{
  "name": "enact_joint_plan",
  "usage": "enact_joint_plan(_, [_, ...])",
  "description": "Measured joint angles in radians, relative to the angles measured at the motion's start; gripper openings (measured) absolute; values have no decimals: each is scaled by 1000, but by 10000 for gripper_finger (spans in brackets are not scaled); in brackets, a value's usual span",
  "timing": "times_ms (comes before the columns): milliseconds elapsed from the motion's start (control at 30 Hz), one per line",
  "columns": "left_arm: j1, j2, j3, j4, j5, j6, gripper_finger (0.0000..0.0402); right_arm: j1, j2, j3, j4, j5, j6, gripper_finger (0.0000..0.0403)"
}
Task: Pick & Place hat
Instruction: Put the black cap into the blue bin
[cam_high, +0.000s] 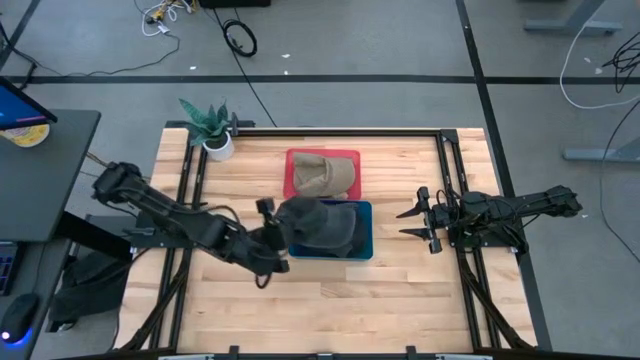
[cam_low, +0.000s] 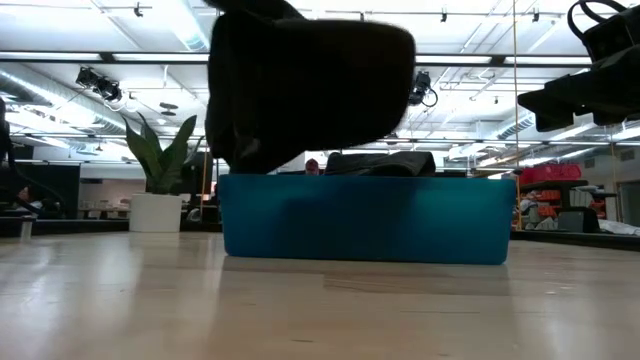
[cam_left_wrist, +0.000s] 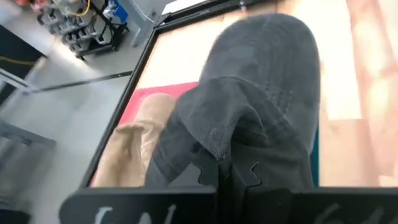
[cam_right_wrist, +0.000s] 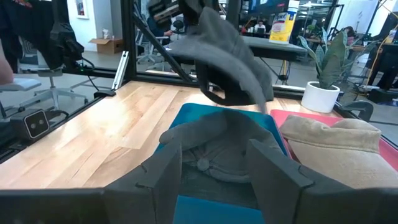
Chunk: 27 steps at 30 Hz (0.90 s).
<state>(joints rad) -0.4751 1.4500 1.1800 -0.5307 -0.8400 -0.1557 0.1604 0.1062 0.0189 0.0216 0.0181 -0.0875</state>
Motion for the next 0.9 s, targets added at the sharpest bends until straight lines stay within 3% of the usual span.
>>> enact_joint_plan(200, [0,145,103,1,-97,80,2,0,0,0,0,0,0,185])
enact_joint_plan(367, [8,212,154,14,-97,86,2,0,0,0,0,0,0,185])
enact_joint_plan(500, [30,245,157,9,16,92,2,0,0,0,0,0,0,185])
enact_joint_plan(700, [106,296,158,8,290,49,2,0,0,0,0,0,0,185])
enact_joint_plan(900, [171,362,158,7,343,24,2,0,0,0,0,0,0,185])
